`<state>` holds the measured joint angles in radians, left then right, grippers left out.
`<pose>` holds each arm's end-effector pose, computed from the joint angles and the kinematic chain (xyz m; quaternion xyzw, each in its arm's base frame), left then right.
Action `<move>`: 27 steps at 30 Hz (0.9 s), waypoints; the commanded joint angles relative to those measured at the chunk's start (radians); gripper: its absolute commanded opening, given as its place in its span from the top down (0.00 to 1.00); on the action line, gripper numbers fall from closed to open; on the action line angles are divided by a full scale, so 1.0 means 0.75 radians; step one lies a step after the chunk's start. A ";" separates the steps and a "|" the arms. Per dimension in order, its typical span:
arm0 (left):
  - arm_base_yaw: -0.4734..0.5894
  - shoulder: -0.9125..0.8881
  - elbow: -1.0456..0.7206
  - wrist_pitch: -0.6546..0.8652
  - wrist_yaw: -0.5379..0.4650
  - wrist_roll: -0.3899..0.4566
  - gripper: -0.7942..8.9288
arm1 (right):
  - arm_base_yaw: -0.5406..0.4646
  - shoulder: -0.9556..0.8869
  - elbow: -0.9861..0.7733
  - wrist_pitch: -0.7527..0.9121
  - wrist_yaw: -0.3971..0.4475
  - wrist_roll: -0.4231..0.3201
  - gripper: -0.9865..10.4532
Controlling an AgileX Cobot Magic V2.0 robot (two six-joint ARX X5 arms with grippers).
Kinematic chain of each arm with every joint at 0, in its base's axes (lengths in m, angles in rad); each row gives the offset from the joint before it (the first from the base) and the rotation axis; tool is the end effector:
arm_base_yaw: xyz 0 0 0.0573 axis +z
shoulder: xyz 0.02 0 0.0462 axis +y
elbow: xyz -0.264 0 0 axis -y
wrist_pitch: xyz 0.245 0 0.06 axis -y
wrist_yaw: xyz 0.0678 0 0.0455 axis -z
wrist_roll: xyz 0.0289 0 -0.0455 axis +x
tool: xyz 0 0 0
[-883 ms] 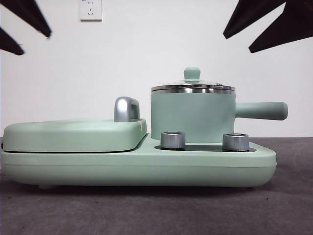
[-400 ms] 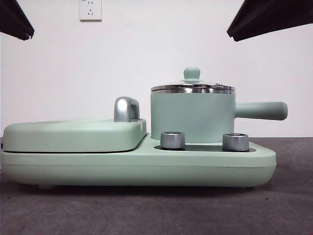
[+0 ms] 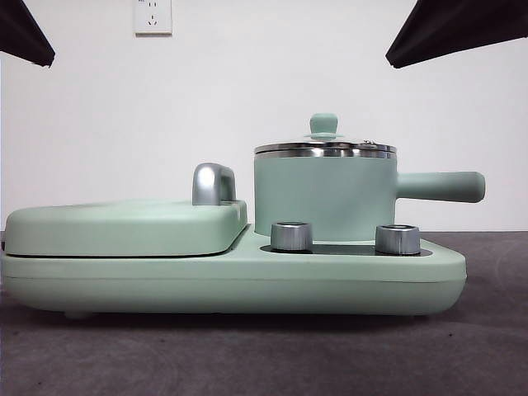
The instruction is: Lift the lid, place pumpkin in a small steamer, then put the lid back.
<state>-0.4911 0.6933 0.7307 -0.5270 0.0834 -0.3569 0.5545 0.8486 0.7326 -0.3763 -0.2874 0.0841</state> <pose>0.1265 -0.0704 0.2959 -0.1169 0.2824 -0.2284 0.9244 0.1487 0.1017 0.2877 0.0048 0.2579 0.3858 0.8858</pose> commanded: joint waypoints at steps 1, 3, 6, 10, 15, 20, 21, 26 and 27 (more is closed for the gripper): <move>-0.005 0.005 0.007 0.014 0.000 0.006 0.91 | 0.008 0.005 0.011 0.015 -0.001 0.008 0.89; 0.009 -0.004 0.007 0.013 -0.003 0.130 0.91 | 0.008 0.005 0.011 0.015 -0.001 0.008 0.89; 0.059 -0.021 0.004 0.008 -0.003 0.199 0.91 | 0.008 0.005 0.011 0.016 -0.001 0.008 0.89; 0.152 -0.064 0.004 0.015 -0.003 0.248 0.91 | 0.008 0.005 0.011 0.023 -0.001 0.008 0.89; 0.302 -0.150 0.001 0.016 -0.003 0.267 0.91 | 0.008 0.005 0.011 0.055 -0.001 0.008 0.89; 0.411 -0.225 -0.027 0.066 -0.003 0.310 0.91 | 0.008 0.005 0.011 0.064 -0.001 0.008 0.89; 0.430 -0.241 -0.044 0.091 -0.003 0.317 0.91 | 0.008 0.005 0.011 0.064 -0.001 0.008 0.89; 0.501 -0.341 -0.197 0.280 -0.003 0.320 0.91 | 0.008 0.005 0.011 0.064 -0.001 0.008 0.89; 0.513 -0.365 -0.235 0.314 -0.003 0.320 0.91 | 0.008 0.005 0.011 0.064 -0.001 0.008 0.89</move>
<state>-0.1104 0.4290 0.5674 -0.3210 0.0814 -0.1307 0.5545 0.8486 0.7326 -0.3382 -0.2874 0.0841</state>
